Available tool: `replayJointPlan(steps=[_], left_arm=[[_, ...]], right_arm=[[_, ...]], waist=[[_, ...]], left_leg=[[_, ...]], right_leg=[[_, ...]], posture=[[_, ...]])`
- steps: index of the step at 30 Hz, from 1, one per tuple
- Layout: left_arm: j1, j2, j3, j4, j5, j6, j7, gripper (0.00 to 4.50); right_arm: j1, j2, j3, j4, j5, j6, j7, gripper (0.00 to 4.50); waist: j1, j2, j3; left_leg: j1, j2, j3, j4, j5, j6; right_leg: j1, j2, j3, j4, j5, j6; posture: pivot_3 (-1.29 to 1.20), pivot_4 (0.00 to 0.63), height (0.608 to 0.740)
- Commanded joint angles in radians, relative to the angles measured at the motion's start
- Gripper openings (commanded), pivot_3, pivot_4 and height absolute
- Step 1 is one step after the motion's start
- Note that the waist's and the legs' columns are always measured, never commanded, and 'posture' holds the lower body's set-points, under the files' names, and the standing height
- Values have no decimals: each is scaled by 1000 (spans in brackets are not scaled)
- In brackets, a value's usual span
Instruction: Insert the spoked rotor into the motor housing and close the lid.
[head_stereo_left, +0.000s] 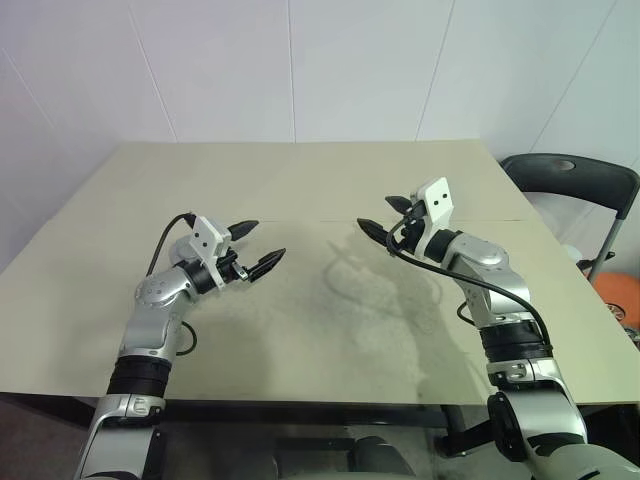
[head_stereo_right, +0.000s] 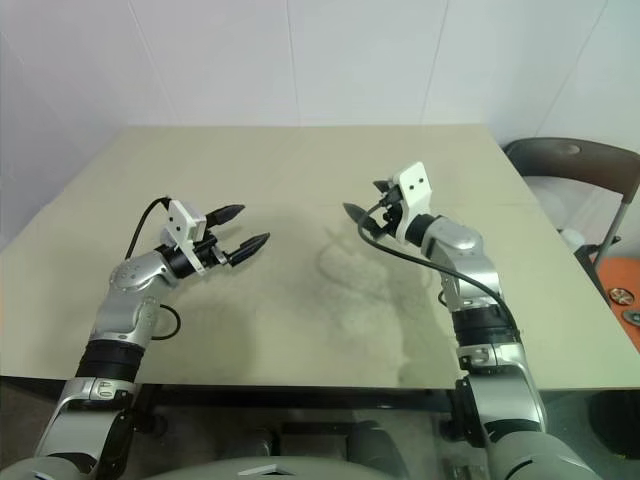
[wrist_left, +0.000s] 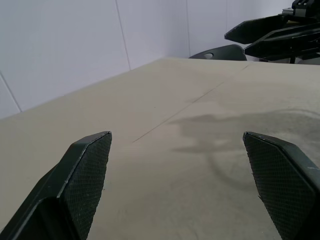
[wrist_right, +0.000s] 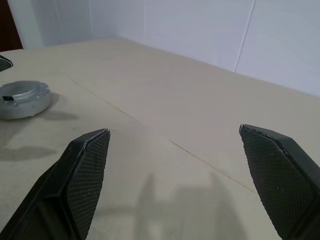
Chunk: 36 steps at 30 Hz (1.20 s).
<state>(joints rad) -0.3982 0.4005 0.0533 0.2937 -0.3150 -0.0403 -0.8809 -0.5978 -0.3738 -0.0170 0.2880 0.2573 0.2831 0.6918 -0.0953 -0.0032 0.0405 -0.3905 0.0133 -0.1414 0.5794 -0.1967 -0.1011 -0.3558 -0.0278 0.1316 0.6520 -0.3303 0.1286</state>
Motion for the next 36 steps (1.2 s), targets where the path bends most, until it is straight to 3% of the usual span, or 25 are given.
replayJointPlan(steps=[1, 36], left_arm=[[-7, 13, 10, -35, -1, -16, -4, 4494], [-11, 6, -9, -14, 41, -25, 14, 4494]], right_arm=[[-29, -1, -12, -10, 3, -20, 5, 4353], [23, -10, 30, -73, -2, 36, 51, 4353]], waist=[[0, 0, 0], [0, 0, 0]], left_leg=[[0, 0, 0, 0, 0, 0], [1, 0, 0, 1, 0, 0]], right_leg=[[0, 0, 0, 0, 0, 0], [0, 0, 0, 1, 0, 0]], posture=[[0, 0, 740], [0, 0, 740]])
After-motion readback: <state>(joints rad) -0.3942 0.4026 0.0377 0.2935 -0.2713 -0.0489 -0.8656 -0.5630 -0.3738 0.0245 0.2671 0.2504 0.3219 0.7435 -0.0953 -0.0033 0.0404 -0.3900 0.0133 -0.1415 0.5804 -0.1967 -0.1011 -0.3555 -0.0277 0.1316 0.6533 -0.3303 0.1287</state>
